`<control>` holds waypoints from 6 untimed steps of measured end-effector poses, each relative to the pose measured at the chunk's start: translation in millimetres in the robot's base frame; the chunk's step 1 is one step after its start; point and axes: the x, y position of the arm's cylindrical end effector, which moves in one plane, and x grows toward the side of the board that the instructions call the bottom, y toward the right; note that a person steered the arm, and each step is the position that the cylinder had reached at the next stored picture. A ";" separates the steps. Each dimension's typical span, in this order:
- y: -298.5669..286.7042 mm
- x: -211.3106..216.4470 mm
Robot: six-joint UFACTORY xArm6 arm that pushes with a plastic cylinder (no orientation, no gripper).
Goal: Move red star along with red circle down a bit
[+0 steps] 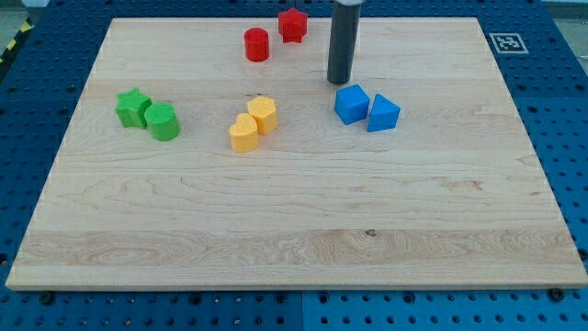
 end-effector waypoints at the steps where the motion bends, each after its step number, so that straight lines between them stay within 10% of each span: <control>1: 3.0 -49.7; 6: -57.0 -117.8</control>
